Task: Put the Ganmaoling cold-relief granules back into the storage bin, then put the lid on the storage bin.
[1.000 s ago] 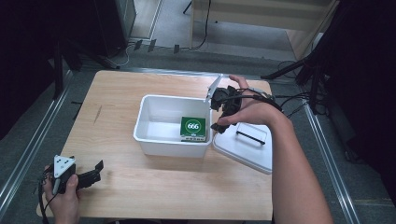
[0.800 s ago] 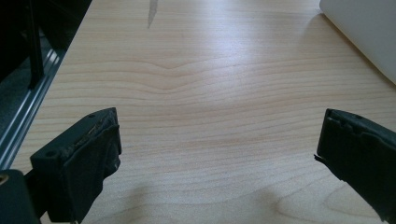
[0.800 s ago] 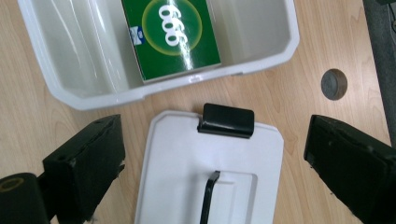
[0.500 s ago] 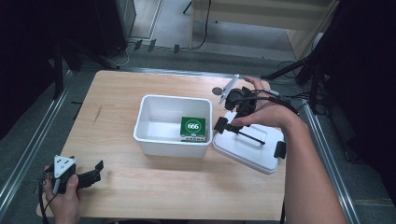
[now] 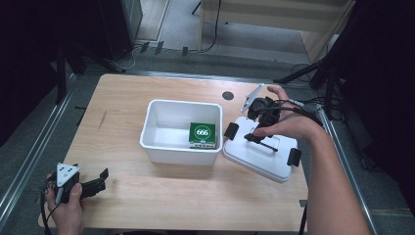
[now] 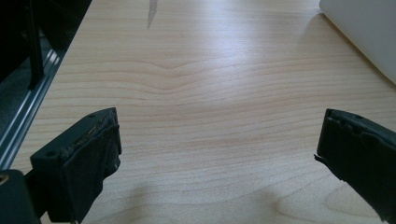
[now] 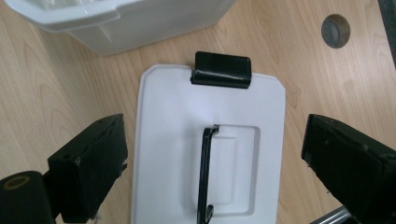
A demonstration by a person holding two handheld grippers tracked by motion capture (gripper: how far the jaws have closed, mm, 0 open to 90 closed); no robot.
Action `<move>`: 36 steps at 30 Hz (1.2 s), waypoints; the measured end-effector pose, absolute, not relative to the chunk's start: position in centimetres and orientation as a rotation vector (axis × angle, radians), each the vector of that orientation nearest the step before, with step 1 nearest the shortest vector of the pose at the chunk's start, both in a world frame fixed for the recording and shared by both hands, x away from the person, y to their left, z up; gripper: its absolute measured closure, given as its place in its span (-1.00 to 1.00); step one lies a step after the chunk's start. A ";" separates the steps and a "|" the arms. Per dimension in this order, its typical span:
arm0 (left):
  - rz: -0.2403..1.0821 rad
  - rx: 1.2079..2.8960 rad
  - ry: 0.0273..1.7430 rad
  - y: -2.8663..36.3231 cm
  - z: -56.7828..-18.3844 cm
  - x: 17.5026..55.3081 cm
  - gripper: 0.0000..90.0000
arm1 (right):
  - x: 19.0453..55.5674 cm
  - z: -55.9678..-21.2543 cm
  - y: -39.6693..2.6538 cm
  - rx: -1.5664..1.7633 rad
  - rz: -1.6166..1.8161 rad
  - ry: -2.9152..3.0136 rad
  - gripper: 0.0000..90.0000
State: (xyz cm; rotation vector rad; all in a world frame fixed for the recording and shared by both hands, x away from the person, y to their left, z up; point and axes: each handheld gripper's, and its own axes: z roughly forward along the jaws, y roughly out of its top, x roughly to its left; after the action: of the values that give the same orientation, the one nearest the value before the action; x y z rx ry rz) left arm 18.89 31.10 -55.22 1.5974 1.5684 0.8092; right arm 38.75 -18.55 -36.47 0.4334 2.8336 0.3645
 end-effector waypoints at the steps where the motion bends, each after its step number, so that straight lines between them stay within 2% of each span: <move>1: 0.809 1.597 1.570 31.1 -55.2 18.9 -1.00 | 38.8 -36.5 -18.7 0.438 0.365 2.833 -0.86; 6: 0.811 1.601 1.570 31.1 -55.2 18.9 -1.00 | 38.7 -37.0 -19.9 0.476 0.361 2.827 -0.85; 10: 0.812 1.600 1.570 31.1 -55.2 18.9 -1.00 | 38.8 -37.4 -20.6 0.498 0.351 2.815 -0.74; 18: 0.812 1.608 1.572 31.0 -55.2 18.9 -1.00 | 38.7 -38.6 -21.8 0.555 0.332 2.815 -0.68; 20: 0.810 1.609 1.570 31.0 -55.2 18.9 -0.99 | 38.7 -38.9 -22.1 0.556 0.330 2.810 -0.53; 26: 0.811 1.608 1.569 31.0 -55.2 18.9 -0.99 | 38.7 -39.8 -22.7 0.568 0.325 2.814 -0.34; 36: 0.810 1.608 1.567 31.1 -55.2 18.9 -0.99 | 39.0 -41.4 -23.4 0.611 0.280 2.811 0.14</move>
State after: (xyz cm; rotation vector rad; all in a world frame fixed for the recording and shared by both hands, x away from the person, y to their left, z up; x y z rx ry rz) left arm 18.87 31.05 -55.20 1.6083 1.5675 0.8098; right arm 39.04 -23.37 -41.44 0.6109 2.8112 0.2800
